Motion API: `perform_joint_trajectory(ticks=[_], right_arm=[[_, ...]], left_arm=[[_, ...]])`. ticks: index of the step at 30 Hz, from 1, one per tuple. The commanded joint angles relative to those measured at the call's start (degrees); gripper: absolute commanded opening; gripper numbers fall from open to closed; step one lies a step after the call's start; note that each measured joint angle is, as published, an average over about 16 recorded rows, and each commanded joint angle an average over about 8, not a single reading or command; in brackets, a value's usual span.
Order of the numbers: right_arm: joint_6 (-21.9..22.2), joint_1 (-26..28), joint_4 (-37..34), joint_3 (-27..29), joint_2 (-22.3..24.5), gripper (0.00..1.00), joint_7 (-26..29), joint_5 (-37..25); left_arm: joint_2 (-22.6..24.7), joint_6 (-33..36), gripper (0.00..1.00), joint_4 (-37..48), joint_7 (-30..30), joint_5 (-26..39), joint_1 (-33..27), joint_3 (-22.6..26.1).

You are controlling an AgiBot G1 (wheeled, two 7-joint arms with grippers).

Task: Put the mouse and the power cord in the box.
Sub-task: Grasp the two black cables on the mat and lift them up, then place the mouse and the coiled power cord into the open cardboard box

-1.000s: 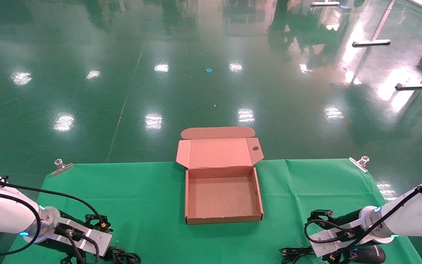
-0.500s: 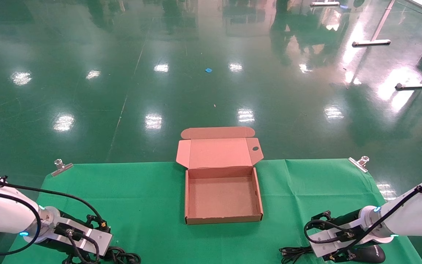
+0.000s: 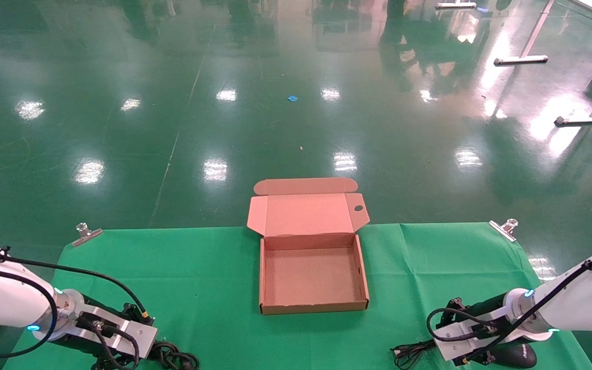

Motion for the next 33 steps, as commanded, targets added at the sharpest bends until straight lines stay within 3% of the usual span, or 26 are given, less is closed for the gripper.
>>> perform_joint_trajectory(ticks=[1,8,13,26,33], right_arm=[[0.0,0.0,0.0,0.0,0.0,0.0,0.0,0.0],[-0.4,0.1,-0.1,0.1,0.1,0.0,0.1,0.2],[-3.2,1.1,-0.7,0.9,1.4,0.0,0.9,1.3],[-17.2,9.9,-1.4,5.4,10.0,0.0,1.8,7.8],[-21.9,14.7,-0.3,7.1,10.0,0.0,3.6,10.2]], left_arm=[[0.0,0.0,0.0,0.0,0.0,0.0,0.0,0.0],[-0.1,0.1,0.0,0.0,-0.1,-0.1,-0.1,-0.1],[-1.2,1.9,0.0,0.0,-0.2,-1.6,-1.0,-1.1],[-8.2,23.5,0.0,3.7,-5.5,-15.6,-5.2,-10.8],[-7.3,27.0,0.0,7.1,-10.0,-21.7,-6.6,-15.9]])
